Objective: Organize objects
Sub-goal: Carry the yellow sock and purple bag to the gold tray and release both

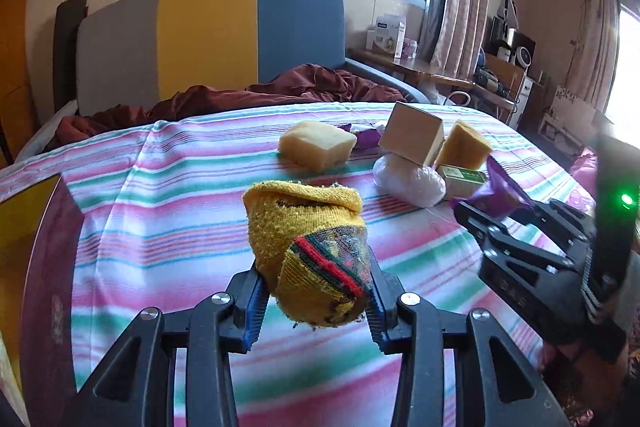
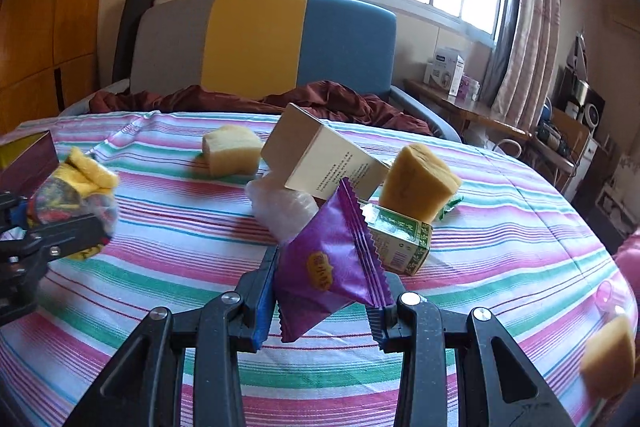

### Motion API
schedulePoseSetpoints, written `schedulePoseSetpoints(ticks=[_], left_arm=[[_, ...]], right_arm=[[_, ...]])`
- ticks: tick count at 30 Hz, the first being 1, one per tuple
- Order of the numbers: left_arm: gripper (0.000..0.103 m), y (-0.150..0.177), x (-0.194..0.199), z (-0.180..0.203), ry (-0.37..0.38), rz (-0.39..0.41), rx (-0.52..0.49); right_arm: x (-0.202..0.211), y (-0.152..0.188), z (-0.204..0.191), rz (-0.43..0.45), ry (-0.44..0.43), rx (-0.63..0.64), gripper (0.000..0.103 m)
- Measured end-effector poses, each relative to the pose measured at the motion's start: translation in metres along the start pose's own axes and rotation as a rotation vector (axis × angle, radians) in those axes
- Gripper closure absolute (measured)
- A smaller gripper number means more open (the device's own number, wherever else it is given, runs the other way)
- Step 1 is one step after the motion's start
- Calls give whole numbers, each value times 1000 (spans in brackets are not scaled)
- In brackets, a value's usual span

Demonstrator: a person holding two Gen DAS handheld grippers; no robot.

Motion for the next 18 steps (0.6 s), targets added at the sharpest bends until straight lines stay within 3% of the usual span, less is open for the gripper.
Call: schedulePoseSetpoints(ticks=[8,18], left_arm=[[61,33,32,-5,25,-18,8],[61,22,75,-32,46,33,82]], right_arm=[[0,2,-9,-8,2,48,64],[-1,3,-11,-14,14,69,64]])
Point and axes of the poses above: each gripper's, at about its wrist camera, not at the fingertips, and x roughly against the way its jaws point, z to its right, y to its underside, the point moved 7 cm from there along -x, roughly the way its jaws point, and after that the axes turned 8 degrees about z, right-handed, at the moved point
